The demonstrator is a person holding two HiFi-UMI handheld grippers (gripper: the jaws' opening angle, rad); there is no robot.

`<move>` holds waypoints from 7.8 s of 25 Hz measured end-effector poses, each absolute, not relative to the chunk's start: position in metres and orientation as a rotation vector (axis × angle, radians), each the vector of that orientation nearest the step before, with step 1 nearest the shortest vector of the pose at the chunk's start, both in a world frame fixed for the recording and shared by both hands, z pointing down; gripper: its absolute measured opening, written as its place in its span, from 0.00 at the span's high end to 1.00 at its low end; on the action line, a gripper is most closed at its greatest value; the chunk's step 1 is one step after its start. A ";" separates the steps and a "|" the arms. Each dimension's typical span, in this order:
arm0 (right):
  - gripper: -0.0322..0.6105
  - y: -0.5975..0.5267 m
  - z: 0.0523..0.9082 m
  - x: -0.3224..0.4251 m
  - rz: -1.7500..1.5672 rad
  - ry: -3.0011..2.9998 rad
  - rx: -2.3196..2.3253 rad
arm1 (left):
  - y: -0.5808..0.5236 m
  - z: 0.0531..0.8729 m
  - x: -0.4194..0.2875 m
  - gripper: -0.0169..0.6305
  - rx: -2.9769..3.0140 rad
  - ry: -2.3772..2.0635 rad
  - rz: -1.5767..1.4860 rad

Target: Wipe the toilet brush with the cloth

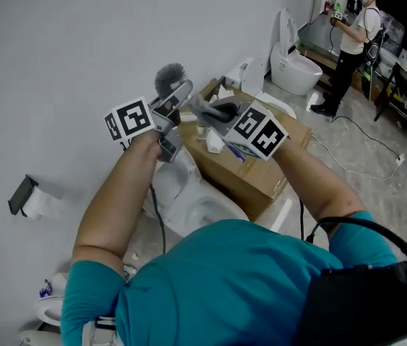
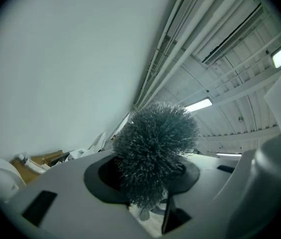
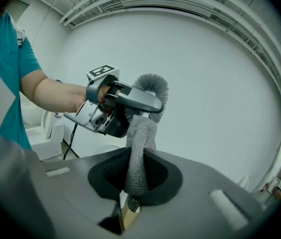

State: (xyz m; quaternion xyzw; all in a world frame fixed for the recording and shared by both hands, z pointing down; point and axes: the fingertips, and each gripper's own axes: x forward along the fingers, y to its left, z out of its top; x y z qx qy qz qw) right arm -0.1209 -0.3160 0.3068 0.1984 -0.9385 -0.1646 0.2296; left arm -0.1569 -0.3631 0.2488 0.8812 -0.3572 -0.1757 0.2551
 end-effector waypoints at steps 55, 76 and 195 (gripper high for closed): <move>0.92 -0.315 0.357 -0.049 -0.058 -2.706 0.539 | -0.339 0.212 -0.201 0.72 2.457 -0.907 -0.557; 0.92 -0.292 0.281 -0.109 0.232 -2.967 0.112 | -0.331 0.249 -0.119 0.72 2.413 -0.561 -0.437; 0.92 -0.294 0.307 -0.119 -1.192 -2.104 0.739 | -0.368 0.262 -0.142 0.73 2.332 -1.089 -0.503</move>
